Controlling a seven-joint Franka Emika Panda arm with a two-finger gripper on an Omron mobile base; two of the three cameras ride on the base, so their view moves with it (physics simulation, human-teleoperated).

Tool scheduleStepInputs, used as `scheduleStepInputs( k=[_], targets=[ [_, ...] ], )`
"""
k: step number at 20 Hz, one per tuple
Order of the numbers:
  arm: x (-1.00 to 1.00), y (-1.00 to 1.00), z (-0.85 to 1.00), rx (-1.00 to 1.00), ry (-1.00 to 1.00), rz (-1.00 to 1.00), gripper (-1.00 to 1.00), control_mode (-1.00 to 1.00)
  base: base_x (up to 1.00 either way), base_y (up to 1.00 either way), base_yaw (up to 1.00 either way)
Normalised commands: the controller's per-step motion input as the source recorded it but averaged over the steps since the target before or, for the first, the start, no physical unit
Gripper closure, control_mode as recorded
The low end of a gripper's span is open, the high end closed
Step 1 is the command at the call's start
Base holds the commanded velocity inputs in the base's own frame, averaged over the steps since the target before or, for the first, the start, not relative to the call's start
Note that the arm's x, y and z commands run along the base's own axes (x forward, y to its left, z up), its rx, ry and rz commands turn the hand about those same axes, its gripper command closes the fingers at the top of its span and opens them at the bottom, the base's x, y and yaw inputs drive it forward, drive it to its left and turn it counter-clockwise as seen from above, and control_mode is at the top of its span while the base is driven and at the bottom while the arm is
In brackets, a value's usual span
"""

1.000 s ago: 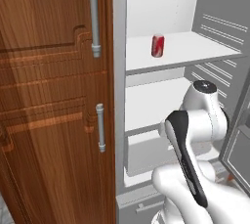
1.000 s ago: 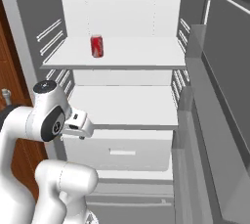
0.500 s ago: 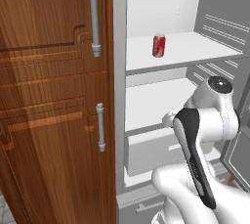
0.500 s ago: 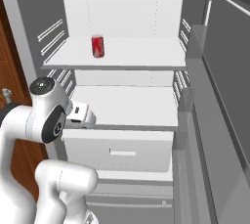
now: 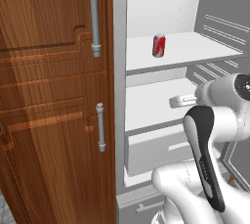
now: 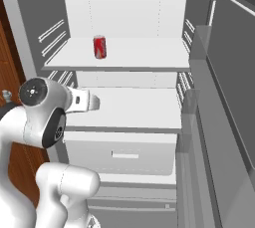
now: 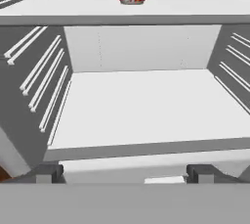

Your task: Open the fridge, grab two sodas, and place both sodas inside the bowl with ice on the dining counter.

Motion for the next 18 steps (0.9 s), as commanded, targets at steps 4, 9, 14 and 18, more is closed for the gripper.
scheduleStepInputs(
  k=[4,9,14,18],
  targets=[
    [0.22,0.00,0.69,0.00,-0.31,0.00,-1.00,-1.00,0.00,0.00,0.00],
    [0.16,0.00,0.58,0.00,-0.22,0.00,-1.00,-1.00,0.00,0.00,0.00],
    [0.16,0.00,0.52,0.00,-0.19,0.00,-1.00,-1.00,0.00,0.00,0.00],
    [0.30,0.00,0.45,0.00,-0.14,0.00,-1.00,-1.00,0.00,0.00,0.00]
  ],
)
